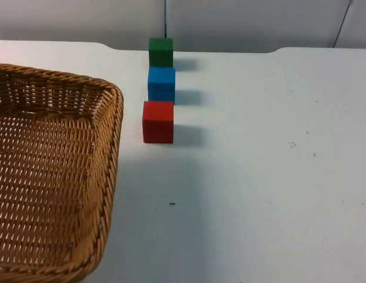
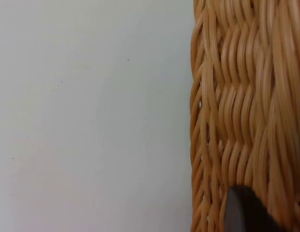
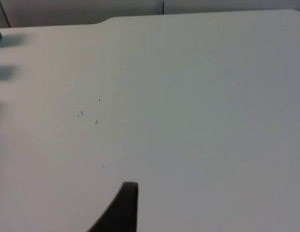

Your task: Pick up the basket with the left hand and place the blue cube into the basket with the right hand.

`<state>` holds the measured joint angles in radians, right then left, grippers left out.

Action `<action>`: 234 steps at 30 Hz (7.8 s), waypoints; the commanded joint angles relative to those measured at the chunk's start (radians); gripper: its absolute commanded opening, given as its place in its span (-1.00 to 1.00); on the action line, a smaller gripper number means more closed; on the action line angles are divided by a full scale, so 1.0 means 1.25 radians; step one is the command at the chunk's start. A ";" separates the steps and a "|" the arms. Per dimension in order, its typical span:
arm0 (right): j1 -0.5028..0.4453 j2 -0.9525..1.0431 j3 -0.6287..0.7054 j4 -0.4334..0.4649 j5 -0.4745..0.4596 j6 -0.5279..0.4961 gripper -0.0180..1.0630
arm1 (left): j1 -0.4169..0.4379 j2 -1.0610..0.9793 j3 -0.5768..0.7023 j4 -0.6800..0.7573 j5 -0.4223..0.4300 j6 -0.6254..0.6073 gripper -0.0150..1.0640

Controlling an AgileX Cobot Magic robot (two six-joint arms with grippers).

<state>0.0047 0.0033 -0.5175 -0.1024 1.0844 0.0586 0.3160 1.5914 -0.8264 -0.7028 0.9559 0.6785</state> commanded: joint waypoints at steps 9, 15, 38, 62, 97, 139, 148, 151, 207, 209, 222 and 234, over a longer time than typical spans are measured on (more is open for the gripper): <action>-0.005 0.135 -0.086 0.097 -0.126 -0.108 0.96 | 0.004 -0.002 -0.008 -0.047 0.047 0.037 -0.98; -0.005 0.343 -0.165 0.147 -0.227 -0.130 0.96 | 0.004 -0.002 -0.008 -0.067 0.057 0.052 -0.98; 0.315 1.214 -0.713 0.391 -0.350 -0.274 0.96 | 0.004 -0.002 -0.008 -0.081 0.041 0.090 -0.98; 0.468 1.868 -1.295 0.056 -0.249 0.288 0.87 | 0.004 -0.002 -0.008 -0.081 0.036 0.090 -0.98; 0.459 2.076 -1.414 -0.092 -0.351 0.512 0.76 | 0.004 -0.002 -0.008 -0.081 0.031 0.090 -0.98; 0.459 2.127 -1.414 -0.110 -0.390 0.470 0.45 | 0.004 -0.002 -0.008 -0.081 0.032 0.093 -0.98; 0.459 2.127 -1.414 -0.117 -0.381 0.470 -0.32 | 0.004 -0.002 -0.008 -0.083 0.034 0.093 -0.98; 0.459 2.127 -1.414 -0.117 -0.380 0.470 -0.65 | 0.004 -0.002 -0.008 -0.083 0.034 0.093 -0.98; 0.583 1.359 -0.848 0.190 -0.328 -0.222 -0.97 | 0.004 -0.002 -0.008 -0.099 0.020 0.093 -0.98; 0.584 1.350 -0.761 0.264 -0.387 -0.254 -0.97 | 0.004 -0.002 -0.008 -0.099 0.020 0.093 -0.98; 0.701 1.474 -0.640 0.317 -0.647 -0.273 -0.97 | 0.001 -0.002 -0.008 -0.103 0.019 0.093 -0.98; 0.710 1.614 -0.653 0.360 -0.809 -0.237 -0.97 | 0.001 -0.002 -0.008 -0.105 0.019 0.093 -0.98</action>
<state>0.8877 2.0124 -1.3246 0.3383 0.1087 -0.2470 0.3160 1.5929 -0.8280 -0.7990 0.9646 0.7933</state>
